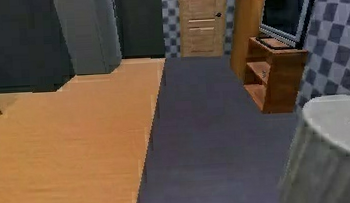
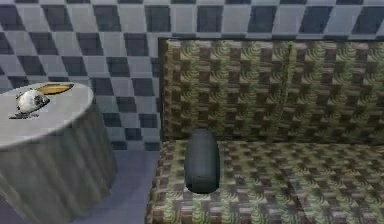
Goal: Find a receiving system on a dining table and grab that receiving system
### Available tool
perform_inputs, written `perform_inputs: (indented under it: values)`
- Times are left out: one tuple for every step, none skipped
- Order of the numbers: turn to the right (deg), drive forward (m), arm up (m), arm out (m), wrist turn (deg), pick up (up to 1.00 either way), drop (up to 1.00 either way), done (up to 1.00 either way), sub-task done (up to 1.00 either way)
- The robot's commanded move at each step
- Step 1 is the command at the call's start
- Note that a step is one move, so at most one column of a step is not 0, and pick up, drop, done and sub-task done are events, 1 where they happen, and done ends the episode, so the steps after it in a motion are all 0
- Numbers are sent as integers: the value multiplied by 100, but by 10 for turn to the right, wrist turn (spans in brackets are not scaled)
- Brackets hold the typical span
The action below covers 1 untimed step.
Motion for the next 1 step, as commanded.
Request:
perform_inputs:
  values:
    - [0, 25, 0, 0, 0, 0, 0, 0, 0]
